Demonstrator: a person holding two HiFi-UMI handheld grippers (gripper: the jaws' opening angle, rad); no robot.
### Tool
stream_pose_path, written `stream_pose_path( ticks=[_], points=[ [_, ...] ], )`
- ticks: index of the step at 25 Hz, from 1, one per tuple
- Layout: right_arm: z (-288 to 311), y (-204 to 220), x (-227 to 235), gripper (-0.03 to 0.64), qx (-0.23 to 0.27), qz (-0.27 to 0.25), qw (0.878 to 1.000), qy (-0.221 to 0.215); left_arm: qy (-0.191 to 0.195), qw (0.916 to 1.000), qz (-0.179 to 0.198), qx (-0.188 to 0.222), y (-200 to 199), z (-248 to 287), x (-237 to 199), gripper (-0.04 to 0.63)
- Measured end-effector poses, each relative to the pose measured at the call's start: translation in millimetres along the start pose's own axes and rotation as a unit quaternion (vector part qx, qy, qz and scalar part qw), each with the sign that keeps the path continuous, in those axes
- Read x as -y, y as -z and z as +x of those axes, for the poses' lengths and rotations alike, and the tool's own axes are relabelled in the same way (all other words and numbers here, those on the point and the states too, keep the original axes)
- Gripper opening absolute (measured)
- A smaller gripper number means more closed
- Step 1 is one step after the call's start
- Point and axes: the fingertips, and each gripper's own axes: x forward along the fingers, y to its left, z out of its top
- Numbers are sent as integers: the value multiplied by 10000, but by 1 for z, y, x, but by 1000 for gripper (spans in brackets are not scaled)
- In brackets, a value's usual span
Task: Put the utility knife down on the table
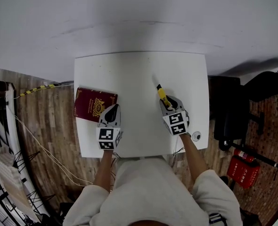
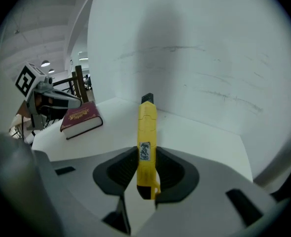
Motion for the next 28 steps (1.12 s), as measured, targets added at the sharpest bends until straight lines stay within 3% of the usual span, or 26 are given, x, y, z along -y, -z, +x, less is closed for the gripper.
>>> stream_pose_path(
  ticks=[5,9,13,18,21,28],
  points=[
    [19,7,3,109,-412,-800,9958,-177,-2,10000,-21,1,1,-2,1,6],
    [33,16,2,109,-837,-1631,9824,-361,-11,10000,-34,27,1,-4,1,6],
    [45,22,-1,109,-1150,-2521,9590,-595,-36,10000,-57,11,2,-7,-1,6],
    [58,34,-1,109,-1532,-3527,9192,-850,-72,9999,-92,8,6,-10,-3,6],
    [62,38,2,109,-1670,-3821,9045,-890,-83,9999,-98,13,6,-12,-4,6],
    [67,43,-1,112,-1779,-4072,8910,-929,-77,9999,-79,31,5,-13,-3,6]
  ],
)
